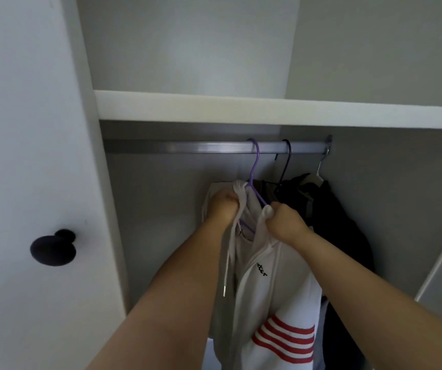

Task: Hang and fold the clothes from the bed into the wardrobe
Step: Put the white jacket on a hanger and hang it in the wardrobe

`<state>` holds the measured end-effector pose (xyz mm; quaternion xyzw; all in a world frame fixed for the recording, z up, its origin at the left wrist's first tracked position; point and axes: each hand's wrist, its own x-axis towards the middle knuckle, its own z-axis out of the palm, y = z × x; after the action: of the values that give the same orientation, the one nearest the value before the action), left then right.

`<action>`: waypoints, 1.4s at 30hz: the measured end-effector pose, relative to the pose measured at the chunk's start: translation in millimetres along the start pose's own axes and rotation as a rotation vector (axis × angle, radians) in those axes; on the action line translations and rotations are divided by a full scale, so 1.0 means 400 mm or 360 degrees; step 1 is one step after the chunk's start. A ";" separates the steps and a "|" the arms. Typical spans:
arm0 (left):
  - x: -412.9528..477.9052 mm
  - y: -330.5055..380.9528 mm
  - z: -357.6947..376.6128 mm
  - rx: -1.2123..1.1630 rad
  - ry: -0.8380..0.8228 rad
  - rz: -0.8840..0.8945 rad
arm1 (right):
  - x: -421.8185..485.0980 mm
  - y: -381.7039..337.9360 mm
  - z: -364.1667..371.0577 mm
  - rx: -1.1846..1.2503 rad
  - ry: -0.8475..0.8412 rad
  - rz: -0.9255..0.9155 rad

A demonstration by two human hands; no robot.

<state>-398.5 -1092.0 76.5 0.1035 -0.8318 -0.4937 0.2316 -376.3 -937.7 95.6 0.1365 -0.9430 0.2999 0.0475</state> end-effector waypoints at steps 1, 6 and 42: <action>0.026 0.005 -0.004 -0.0125 0.0091 -0.0056 | -0.001 0.002 0.001 -0.0004 0.0000 -0.0022; 0.110 0.011 -0.017 -0.0022 -0.0185 -0.0061 | 0.003 0.020 -0.017 0.0094 -0.0141 -0.0125; 0.140 0.080 0.013 0.0009 -0.0485 -0.0101 | 0.078 -0.042 -0.073 0.0452 -0.0216 -0.0166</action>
<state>-448.1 -1094.7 118.0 0.0543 -0.8551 -0.5083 0.0864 -401.1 -941.0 133.9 0.2106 -0.8837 0.4174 -0.0207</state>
